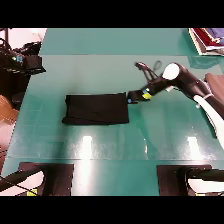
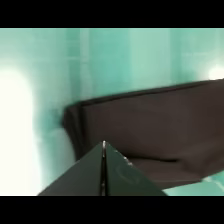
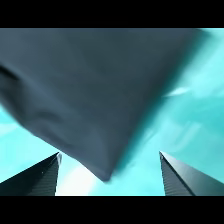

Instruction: Fold the shirts.

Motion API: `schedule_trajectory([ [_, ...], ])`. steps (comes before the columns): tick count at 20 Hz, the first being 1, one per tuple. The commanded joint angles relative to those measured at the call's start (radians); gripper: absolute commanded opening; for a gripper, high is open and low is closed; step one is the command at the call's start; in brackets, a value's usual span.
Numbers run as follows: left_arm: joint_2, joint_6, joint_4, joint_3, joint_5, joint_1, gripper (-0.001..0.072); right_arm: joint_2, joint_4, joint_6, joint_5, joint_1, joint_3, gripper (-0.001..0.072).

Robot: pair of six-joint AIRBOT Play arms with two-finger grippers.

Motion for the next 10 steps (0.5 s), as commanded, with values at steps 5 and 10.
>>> schedule_trajectory([
  [5, 0.001, 0.0, -0.079, -0.087, 0.03, 0.001, 0.002, -0.12, 0.396, -0.119, -0.069, -0.093, -0.199, 0.0663],
  [10, 0.001, 0.001, -0.079, -0.087, 0.029, 0.001, 0.0021, -0.294, 0.517, -0.139, -0.1, 0.042, -0.031, 0.0575],
])
